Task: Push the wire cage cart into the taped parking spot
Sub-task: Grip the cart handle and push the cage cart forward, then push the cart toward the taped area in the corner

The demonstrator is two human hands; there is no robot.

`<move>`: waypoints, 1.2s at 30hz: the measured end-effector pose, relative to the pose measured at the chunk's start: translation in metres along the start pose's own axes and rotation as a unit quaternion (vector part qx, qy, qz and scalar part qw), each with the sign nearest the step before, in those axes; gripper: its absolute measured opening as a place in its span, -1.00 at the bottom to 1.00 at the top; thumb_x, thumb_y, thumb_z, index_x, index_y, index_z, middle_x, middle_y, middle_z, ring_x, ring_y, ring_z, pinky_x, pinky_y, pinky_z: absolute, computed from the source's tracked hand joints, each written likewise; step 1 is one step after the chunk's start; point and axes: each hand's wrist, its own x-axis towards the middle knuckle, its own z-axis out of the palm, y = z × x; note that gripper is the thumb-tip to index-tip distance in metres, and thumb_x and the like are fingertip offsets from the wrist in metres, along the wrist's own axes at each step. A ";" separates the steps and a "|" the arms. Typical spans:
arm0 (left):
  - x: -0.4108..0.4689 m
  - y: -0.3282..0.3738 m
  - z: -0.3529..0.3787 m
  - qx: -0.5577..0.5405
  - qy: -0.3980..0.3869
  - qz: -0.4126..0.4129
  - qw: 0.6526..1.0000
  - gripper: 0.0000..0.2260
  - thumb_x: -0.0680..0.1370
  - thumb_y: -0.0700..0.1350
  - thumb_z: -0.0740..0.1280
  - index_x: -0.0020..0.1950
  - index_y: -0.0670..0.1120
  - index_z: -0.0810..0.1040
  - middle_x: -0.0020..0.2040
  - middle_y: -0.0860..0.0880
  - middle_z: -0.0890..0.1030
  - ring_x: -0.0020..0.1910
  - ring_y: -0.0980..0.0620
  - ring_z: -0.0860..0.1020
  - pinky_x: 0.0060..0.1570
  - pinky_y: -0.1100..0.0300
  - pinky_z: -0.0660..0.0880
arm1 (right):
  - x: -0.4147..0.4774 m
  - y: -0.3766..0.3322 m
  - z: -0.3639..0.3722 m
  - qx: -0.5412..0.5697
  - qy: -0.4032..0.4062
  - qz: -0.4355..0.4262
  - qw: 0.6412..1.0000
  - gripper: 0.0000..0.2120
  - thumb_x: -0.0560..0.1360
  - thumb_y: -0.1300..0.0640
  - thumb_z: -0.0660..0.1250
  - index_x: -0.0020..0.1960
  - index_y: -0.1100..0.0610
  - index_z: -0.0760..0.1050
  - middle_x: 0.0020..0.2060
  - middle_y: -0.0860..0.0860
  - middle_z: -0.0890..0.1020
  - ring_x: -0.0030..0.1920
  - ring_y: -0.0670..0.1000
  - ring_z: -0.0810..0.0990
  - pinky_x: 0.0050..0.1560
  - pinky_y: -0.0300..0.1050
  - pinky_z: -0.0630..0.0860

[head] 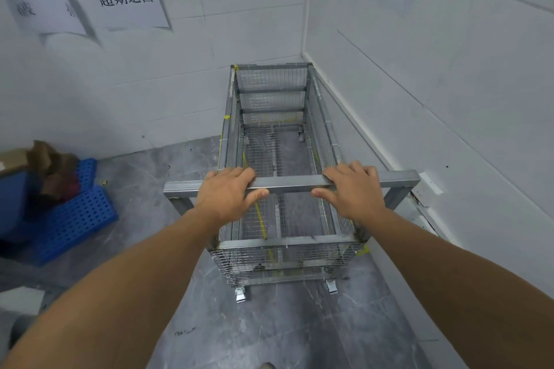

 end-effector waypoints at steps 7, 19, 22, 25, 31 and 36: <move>0.040 -0.016 0.003 -0.001 -0.004 -0.022 1.000 -0.50 0.47 0.43 -0.13 -0.01 0.11 0.38 -0.12 0.14 0.42 -0.15 0.07 0.34 -0.06 0.04 0.29 | 0.046 0.010 0.004 -0.003 -0.003 -0.016 1.000 -0.43 0.41 -0.49 -0.14 0.01 -0.13 0.41 -0.10 -0.12 0.53 0.02 0.04 0.42 -0.03 0.05 0.22; 0.085 0.005 0.013 0.027 0.013 -0.012 0.999 -0.50 0.49 0.43 -0.14 -0.03 0.09 0.37 -0.12 0.08 0.53 -0.12 0.00 0.49 -0.15 0.05 0.30 | 0.080 0.064 0.012 -0.010 0.011 -0.040 0.999 -0.41 0.43 -0.50 -0.16 -0.01 -0.12 0.42 -0.11 -0.13 0.54 0.00 0.03 0.44 -0.06 0.03 0.23; 0.087 0.009 0.013 0.016 0.022 -0.017 0.999 -0.45 0.48 0.46 -0.16 -0.04 0.08 0.39 -0.16 0.09 0.50 -0.17 0.01 0.47 -0.17 0.07 0.30 | 0.081 0.069 0.013 -0.012 0.015 -0.041 0.999 -0.45 0.45 -0.49 -0.12 -0.02 -0.12 0.40 -0.12 -0.12 0.54 -0.02 0.03 0.42 -0.06 0.03 0.22; 0.087 0.007 0.014 0.003 0.029 -0.017 0.999 -0.45 0.47 0.47 -0.14 -0.06 0.08 0.39 -0.21 0.12 0.44 -0.22 0.03 0.43 -0.20 0.08 0.29 | 0.081 0.068 0.013 -0.015 0.014 -0.042 0.999 -0.49 0.46 -0.49 -0.08 0.00 -0.13 0.39 -0.10 -0.13 0.53 -0.03 0.02 0.41 -0.06 0.02 0.19; 0.087 0.005 0.015 -0.007 0.046 -0.011 0.999 -0.48 0.49 0.46 -0.10 -0.01 0.10 0.40 -0.22 0.15 0.38 -0.26 0.07 0.36 -0.23 0.10 0.28 | 0.080 0.066 0.009 0.002 0.003 -0.040 0.999 -0.51 0.45 -0.47 -0.02 0.00 -0.11 0.39 -0.09 -0.11 0.53 -0.01 0.04 0.40 -0.03 0.04 0.19; 0.084 -0.005 0.015 -0.002 0.060 0.012 0.998 -0.55 0.52 0.42 -0.03 -0.03 0.10 0.40 -0.24 0.15 0.42 -0.28 0.08 0.38 -0.31 0.14 0.24 | 0.079 0.055 0.006 -0.005 -0.015 -0.031 0.999 -0.52 0.47 -0.45 -0.01 0.03 -0.10 0.40 -0.04 -0.10 0.54 0.04 0.04 0.40 0.01 0.05 0.21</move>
